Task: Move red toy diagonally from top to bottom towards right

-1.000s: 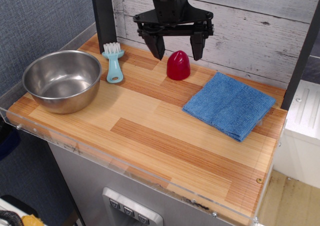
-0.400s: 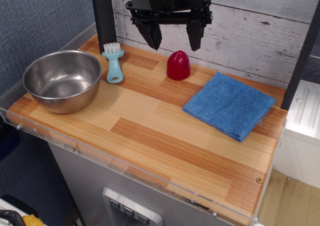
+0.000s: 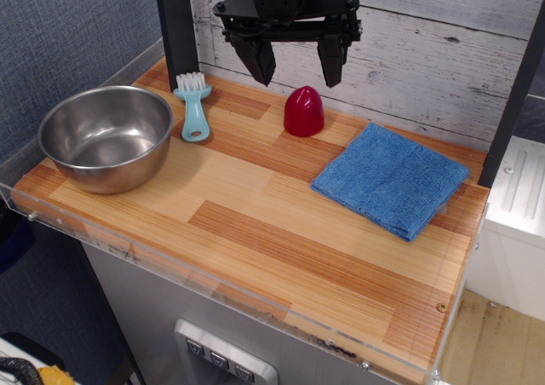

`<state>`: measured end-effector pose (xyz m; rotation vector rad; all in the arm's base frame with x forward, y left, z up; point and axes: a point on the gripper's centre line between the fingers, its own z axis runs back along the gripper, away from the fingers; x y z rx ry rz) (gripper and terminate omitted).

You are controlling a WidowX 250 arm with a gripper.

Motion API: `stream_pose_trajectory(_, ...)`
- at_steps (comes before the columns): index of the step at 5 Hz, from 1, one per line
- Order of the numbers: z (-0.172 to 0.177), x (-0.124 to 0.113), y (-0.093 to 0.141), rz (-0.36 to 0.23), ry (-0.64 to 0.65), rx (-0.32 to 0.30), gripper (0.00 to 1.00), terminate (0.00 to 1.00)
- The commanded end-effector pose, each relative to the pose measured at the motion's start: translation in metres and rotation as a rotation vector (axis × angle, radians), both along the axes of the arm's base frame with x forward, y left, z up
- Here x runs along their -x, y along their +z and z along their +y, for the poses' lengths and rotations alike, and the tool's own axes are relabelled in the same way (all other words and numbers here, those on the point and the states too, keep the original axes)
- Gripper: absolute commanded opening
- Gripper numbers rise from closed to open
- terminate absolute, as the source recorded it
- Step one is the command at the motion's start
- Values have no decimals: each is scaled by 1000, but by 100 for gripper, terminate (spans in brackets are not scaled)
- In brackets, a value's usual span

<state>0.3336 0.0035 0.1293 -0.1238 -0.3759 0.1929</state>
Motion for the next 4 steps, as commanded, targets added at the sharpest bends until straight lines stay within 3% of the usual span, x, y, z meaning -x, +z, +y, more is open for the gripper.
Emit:
stream_pose_trajectory(1,4,4,11,-43,5,-1,100,0)
stream_pose_trajectory(3,4,4,11,-43,5,-1,100,0)
stream_pose_trajectory(4,4,4,11,-43,5,-1,100,100)
